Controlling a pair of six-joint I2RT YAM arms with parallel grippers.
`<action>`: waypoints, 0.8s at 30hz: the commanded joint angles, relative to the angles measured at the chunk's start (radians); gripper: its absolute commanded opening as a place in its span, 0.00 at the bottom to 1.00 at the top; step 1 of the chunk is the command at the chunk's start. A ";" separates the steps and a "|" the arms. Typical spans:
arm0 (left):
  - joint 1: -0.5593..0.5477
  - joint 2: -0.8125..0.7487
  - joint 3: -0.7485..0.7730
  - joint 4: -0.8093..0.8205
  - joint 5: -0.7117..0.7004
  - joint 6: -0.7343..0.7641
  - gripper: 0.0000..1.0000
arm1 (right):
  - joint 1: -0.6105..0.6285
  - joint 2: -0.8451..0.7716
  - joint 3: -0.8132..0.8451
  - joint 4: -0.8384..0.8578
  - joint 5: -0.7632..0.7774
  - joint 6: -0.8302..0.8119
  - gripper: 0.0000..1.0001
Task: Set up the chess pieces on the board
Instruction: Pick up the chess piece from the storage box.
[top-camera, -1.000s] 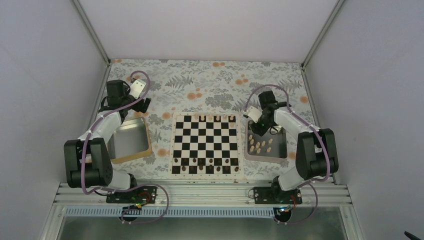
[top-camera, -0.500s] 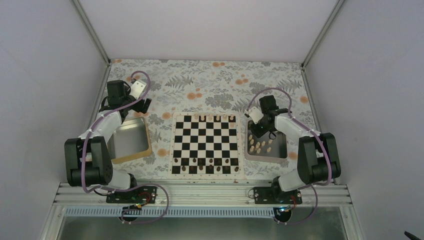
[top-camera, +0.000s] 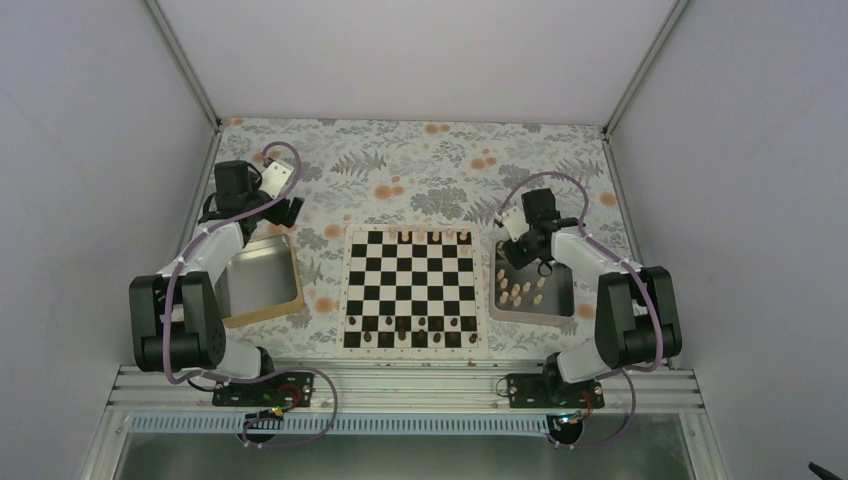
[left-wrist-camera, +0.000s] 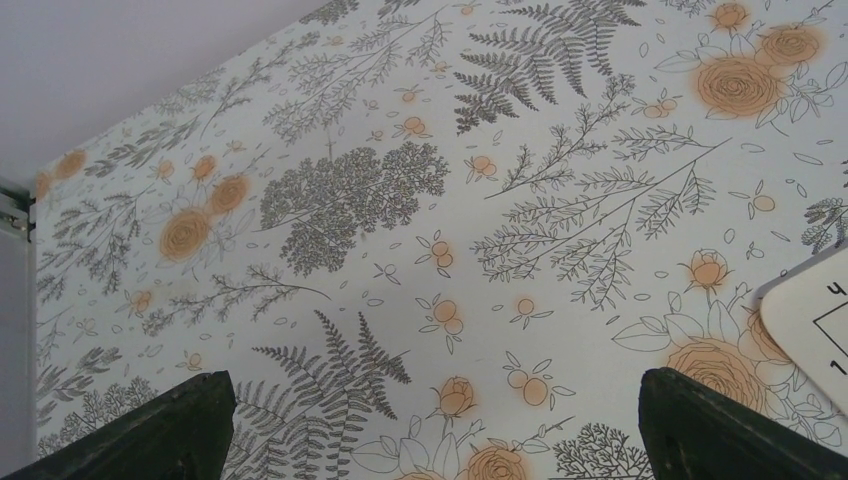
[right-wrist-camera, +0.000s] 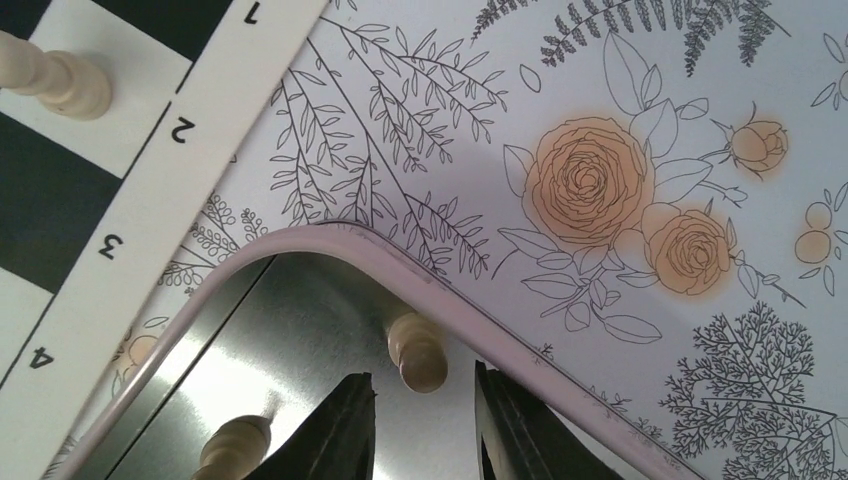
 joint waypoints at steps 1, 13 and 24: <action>0.006 0.011 0.021 0.015 0.028 -0.003 1.00 | -0.008 0.012 -0.015 0.039 0.038 0.018 0.28; 0.006 0.002 0.010 0.021 0.031 0.000 1.00 | -0.007 0.056 -0.001 0.067 0.047 0.026 0.28; 0.006 -0.001 0.005 0.022 0.039 0.002 1.00 | -0.004 0.065 -0.003 0.084 0.022 0.038 0.20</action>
